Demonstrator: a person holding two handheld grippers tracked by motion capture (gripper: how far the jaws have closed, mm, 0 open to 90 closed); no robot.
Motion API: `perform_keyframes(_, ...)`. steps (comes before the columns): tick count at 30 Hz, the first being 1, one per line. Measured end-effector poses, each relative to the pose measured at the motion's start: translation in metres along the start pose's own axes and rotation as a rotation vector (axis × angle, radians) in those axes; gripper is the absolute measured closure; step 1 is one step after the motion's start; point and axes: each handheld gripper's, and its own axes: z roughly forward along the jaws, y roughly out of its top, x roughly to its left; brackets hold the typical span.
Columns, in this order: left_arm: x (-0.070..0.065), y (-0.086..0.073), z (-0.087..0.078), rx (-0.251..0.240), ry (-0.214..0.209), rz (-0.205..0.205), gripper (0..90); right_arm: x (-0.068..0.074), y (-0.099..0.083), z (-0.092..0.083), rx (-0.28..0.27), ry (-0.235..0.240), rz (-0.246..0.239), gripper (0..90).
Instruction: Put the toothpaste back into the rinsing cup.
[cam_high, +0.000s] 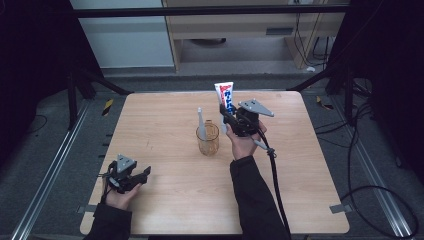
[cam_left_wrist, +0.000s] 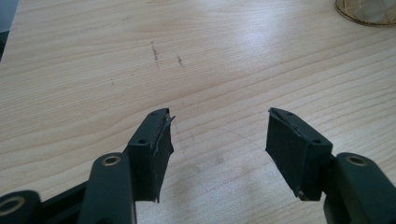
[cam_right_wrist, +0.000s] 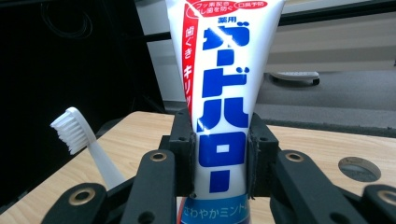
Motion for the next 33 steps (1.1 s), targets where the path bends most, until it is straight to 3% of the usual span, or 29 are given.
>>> perform_keyframes(19, 0.000, 0.000, 0.000, -0.001, 0.000, -0.002, 39.6, 0.003, -0.015, 0.024, -0.030, -0.008, 0.021, 69.4)
perform_keyframes(33, 0.000, 0.000, 0.000, -0.003, -0.002, -0.002, 39.6, 0.009, -0.021, 0.039, -0.023, 0.003, 0.021, 69.4)
